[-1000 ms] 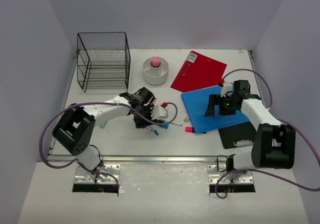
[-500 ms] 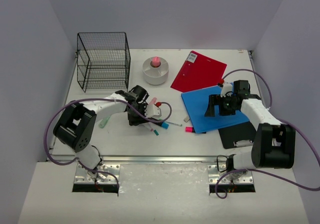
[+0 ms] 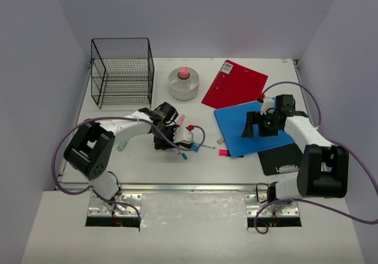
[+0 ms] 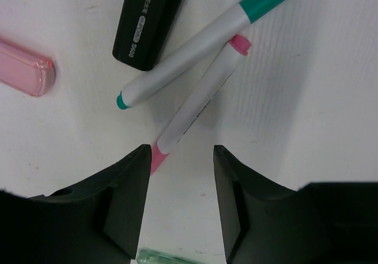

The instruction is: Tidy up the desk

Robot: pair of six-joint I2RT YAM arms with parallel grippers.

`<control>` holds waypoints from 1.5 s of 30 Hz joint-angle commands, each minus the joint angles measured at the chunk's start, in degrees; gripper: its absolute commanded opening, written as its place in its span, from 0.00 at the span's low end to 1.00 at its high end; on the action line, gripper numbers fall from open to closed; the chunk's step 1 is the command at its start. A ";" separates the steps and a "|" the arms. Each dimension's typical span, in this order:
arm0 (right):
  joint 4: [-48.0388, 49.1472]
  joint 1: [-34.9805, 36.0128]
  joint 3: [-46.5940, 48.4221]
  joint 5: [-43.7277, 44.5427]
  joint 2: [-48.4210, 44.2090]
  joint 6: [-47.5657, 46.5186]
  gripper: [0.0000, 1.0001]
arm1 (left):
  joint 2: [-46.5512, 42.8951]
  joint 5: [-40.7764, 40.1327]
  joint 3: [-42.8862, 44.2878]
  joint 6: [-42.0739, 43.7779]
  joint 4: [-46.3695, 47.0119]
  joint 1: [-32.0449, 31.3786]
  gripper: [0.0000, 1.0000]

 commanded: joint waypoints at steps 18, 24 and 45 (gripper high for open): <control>0.65 -0.01 2.20 -0.65 0.31 -0.89 0.99 | 2.47 1.96 -3.65 2.25 5.89 -6.67 0.39; 0.52 -0.04 2.20 -0.65 0.27 -0.85 0.99 | 3.24 2.76 -4.77 2.93 5.30 -7.53 0.33; -0.21 0.01 3.22 -2.40 0.27 -0.19 0.99 | -7.89 -6.17 -5.34 4.86 1.39 -9.18 0.00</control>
